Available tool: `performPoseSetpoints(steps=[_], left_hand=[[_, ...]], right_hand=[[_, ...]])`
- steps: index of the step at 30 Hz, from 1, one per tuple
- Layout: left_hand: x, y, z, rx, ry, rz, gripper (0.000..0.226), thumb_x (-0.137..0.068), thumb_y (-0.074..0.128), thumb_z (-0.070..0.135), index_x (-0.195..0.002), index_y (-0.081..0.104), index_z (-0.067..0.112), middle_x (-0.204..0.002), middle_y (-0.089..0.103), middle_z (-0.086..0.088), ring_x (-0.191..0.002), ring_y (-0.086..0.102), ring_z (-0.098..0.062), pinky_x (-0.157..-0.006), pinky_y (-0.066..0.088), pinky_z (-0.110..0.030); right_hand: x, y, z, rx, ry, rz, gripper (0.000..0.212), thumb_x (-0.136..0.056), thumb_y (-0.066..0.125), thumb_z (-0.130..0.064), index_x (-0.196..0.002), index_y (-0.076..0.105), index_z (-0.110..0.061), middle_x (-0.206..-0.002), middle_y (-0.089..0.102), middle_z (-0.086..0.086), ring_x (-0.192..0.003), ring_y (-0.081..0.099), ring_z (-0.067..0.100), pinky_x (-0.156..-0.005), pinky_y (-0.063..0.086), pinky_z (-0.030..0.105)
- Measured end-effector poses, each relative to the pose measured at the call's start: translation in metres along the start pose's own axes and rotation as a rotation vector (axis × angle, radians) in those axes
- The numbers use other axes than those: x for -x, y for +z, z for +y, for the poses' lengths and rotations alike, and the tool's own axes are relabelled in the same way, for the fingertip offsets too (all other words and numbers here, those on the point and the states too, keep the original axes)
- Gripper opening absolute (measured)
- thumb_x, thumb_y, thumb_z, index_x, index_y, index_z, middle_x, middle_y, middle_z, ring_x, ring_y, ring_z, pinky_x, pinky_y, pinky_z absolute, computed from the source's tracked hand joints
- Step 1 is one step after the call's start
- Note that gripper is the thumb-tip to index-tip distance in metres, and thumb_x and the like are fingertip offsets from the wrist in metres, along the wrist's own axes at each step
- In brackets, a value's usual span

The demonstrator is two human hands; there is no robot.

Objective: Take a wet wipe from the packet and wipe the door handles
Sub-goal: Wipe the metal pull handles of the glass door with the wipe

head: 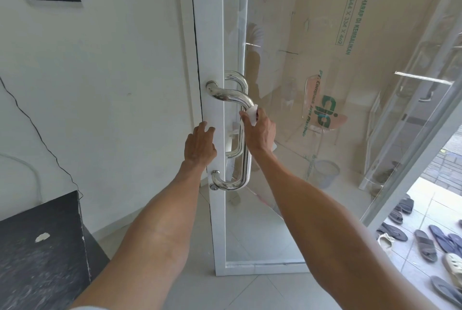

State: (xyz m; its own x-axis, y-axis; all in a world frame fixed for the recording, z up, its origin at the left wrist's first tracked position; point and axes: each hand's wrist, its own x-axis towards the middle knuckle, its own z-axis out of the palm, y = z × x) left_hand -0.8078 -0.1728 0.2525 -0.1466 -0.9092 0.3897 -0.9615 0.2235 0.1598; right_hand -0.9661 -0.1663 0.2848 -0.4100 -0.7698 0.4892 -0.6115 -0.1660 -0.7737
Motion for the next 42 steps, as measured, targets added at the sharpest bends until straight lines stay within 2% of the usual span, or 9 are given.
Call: performPoseSetpoints(steps=[5,9,18,23,28,33,36,39,42], left_hand=[[-0.001,-0.006,0.001,0.029,0.009,0.031,0.050,-0.085,0.054,0.003,-0.134,0.048,0.011,-0.151,0.031,-0.012,-0.132,0.041,-0.028,-0.098,0.044,-0.040],[-0.005,-0.015,0.002,0.073,0.023,0.097,0.054,-0.084,0.053,0.002,-0.137,0.044,0.009,-0.153,0.031,-0.012,-0.135,0.039,-0.029,-0.100,0.043,-0.041],[-0.018,-0.039,0.008,0.214,0.073,0.281,0.072,-0.077,0.054,-0.006,-0.144,0.033,0.009,-0.144,0.045,-0.011,-0.124,0.051,-0.030,-0.096,0.046,-0.040],[-0.021,-0.042,0.008,0.257,0.055,0.345,0.058,-0.075,0.053,-0.005,-0.131,0.042,0.008,-0.127,0.056,-0.009,-0.108,0.058,-0.030,-0.085,0.049,-0.038],[-0.030,-0.050,0.007,0.314,0.046,0.392,0.075,-0.072,0.051,-0.007,-0.143,0.033,0.009,-0.141,0.048,-0.008,-0.122,0.050,-0.029,-0.092,0.048,-0.041],[-0.034,-0.055,0.007,0.301,0.063,0.396,0.073,-0.070,0.051,-0.008,-0.140,0.038,0.009,-0.137,0.052,-0.008,-0.123,0.051,-0.029,-0.095,0.048,-0.042],[-0.036,-0.057,0.007,0.314,0.071,0.400,0.072,-0.069,0.051,-0.008,-0.137,0.040,0.010,-0.134,0.054,-0.007,-0.119,0.053,-0.029,-0.094,0.048,-0.042],[-0.034,-0.060,0.006,0.310,0.088,0.404,0.073,-0.068,0.050,-0.008,-0.138,0.040,0.011,-0.135,0.054,-0.007,-0.119,0.054,-0.029,-0.094,0.047,-0.041],[-0.032,-0.059,0.005,0.322,0.095,0.391,0.075,-0.069,0.050,-0.009,-0.139,0.039,0.013,-0.134,0.055,-0.007,-0.115,0.056,-0.031,-0.092,0.047,-0.040]], right_hand=[[0.019,0.007,0.030,0.063,0.054,-0.109,0.043,-0.089,0.057,-0.052,-0.094,0.058,-0.009,-0.084,0.066,0.009,-0.077,0.060,0.029,-0.067,0.048,0.039],[0.017,0.004,0.025,0.080,0.047,-0.104,0.043,-0.090,0.057,-0.051,-0.091,0.059,-0.008,-0.081,0.066,0.009,-0.074,0.059,0.027,-0.062,0.044,0.035],[-0.021,-0.007,-0.022,0.085,-0.226,-0.030,0.040,-0.088,0.065,-0.041,-0.113,0.060,-0.010,-0.100,0.068,0.009,-0.085,0.061,0.027,-0.068,0.042,0.030],[-0.024,-0.006,-0.021,0.109,-0.273,-0.028,0.045,-0.089,0.065,-0.041,-0.120,0.059,-0.010,-0.107,0.068,0.010,-0.092,0.063,0.029,-0.074,0.047,0.034],[-0.026,-0.006,-0.028,0.139,-0.349,-0.040,0.041,-0.088,0.066,-0.039,-0.117,0.059,-0.012,-0.104,0.068,0.008,-0.089,0.063,0.030,-0.070,0.049,0.035],[-0.033,-0.003,-0.038,0.211,-0.434,-0.117,0.050,-0.086,0.067,-0.041,-0.127,0.055,-0.015,-0.120,0.065,0.005,-0.106,0.060,0.027,-0.082,0.050,0.038],[-0.034,0.000,-0.046,0.205,-0.497,-0.189,0.055,-0.090,0.054,-0.048,-0.132,0.052,-0.013,-0.129,0.060,0.006,-0.116,0.056,0.024,-0.093,0.048,0.039],[-0.032,0.002,-0.054,0.125,-0.499,-0.223,0.051,-0.092,0.035,-0.032,-0.136,0.050,-0.009,-0.136,0.057,0.011,-0.123,0.053,0.026,-0.100,0.045,0.040],[-0.034,-0.002,-0.053,-0.001,-0.496,-0.209,0.045,-0.085,0.033,-0.012,-0.126,0.049,-0.007,-0.120,0.065,0.013,-0.097,0.064,0.030,-0.079,0.050,0.035]])
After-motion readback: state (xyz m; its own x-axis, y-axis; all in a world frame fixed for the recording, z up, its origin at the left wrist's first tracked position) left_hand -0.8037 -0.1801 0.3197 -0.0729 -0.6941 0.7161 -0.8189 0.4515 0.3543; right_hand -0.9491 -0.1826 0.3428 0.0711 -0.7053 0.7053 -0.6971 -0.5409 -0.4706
